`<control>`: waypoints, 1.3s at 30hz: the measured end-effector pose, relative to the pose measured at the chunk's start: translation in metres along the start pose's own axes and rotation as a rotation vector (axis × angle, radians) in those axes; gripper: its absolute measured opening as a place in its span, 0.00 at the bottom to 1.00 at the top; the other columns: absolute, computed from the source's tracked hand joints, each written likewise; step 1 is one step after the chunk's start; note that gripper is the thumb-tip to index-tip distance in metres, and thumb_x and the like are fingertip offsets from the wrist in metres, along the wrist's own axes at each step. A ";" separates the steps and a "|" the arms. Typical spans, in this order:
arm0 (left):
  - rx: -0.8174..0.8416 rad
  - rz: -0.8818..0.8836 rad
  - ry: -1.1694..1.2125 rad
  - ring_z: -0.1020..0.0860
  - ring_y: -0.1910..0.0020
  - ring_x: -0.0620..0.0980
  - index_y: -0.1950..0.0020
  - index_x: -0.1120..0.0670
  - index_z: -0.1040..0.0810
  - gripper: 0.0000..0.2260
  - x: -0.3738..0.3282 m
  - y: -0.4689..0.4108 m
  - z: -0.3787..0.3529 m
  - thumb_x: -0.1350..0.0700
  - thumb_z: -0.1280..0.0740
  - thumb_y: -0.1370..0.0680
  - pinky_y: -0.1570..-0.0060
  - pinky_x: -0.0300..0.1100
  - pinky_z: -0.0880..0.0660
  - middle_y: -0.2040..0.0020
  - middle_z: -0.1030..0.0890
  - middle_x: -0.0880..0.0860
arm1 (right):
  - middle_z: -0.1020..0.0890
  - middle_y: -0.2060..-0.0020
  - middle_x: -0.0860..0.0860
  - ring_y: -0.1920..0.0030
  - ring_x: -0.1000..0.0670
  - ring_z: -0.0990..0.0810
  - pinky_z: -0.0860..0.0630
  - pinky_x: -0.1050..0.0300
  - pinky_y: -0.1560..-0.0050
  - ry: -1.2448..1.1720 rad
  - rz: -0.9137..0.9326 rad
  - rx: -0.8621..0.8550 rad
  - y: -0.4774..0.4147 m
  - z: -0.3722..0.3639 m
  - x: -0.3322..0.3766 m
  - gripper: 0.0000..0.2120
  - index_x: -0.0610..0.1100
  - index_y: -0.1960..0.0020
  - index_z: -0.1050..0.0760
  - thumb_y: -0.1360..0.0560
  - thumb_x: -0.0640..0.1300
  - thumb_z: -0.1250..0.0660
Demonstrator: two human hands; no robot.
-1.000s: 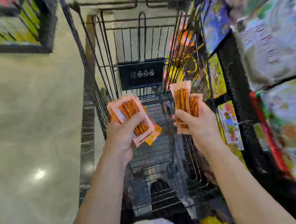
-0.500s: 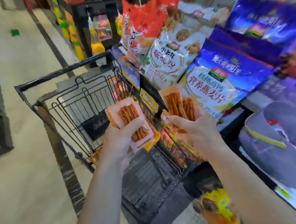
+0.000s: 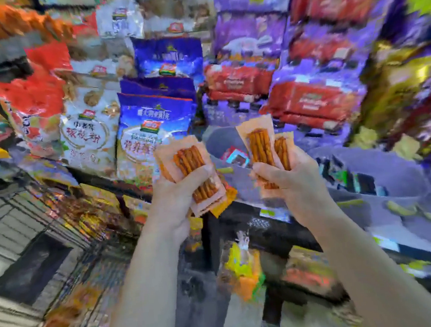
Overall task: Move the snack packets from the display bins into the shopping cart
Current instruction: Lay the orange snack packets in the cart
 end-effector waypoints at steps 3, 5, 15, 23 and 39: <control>0.120 0.031 -0.008 0.15 0.67 0.45 0.53 0.54 0.17 0.08 0.021 0.018 -0.061 0.67 0.25 0.24 0.68 0.40 0.19 0.63 0.14 0.49 | 0.16 0.64 0.46 0.65 0.48 0.19 0.23 0.53 0.69 -0.005 0.027 -0.080 0.026 0.063 0.010 0.08 0.50 0.54 0.20 0.28 0.39 0.25; 0.185 0.045 -0.013 0.14 0.63 0.47 0.53 0.54 0.16 0.08 0.035 0.029 -0.097 0.63 0.22 0.29 0.64 0.42 0.18 0.60 0.13 0.51 | 0.17 0.63 0.45 0.63 0.46 0.20 0.24 0.52 0.66 -0.017 0.040 -0.119 0.044 0.102 0.017 0.08 0.44 0.51 0.21 0.28 0.38 0.25; 0.468 0.142 -0.098 0.14 0.61 0.51 0.51 0.53 0.14 0.11 0.101 0.067 -0.263 0.56 0.22 0.32 0.61 0.47 0.17 0.56 0.12 0.54 | 0.17 0.60 0.39 0.60 0.38 0.17 0.17 0.33 0.56 0.020 0.041 -0.479 0.121 0.275 0.040 0.12 0.43 0.49 0.18 0.31 0.42 0.22; 0.668 0.211 -0.103 0.14 0.59 0.54 0.50 0.53 0.12 0.11 0.150 0.056 -0.387 0.56 0.23 0.32 0.61 0.51 0.15 0.54 0.12 0.56 | 0.12 0.57 0.44 0.57 0.42 0.13 0.15 0.41 0.55 0.038 0.061 -0.711 0.140 0.377 0.044 0.10 0.51 0.50 0.15 0.30 0.40 0.21; 0.847 0.368 -0.265 0.12 0.51 0.53 0.42 0.51 0.15 0.12 0.263 -0.028 -0.561 0.55 0.21 0.24 0.52 0.56 0.14 0.50 0.11 0.52 | 0.12 0.57 0.45 0.55 0.42 0.12 0.16 0.46 0.58 0.030 -0.095 -0.958 0.074 0.534 0.005 0.12 0.50 0.47 0.16 0.28 0.37 0.22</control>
Point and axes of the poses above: each hand's wrist, its own y-axis away from the middle knuckle, its own z-axis out of the back of the hand, x = y × z, the point moved 5 cm from there along -y, towards the middle knuckle
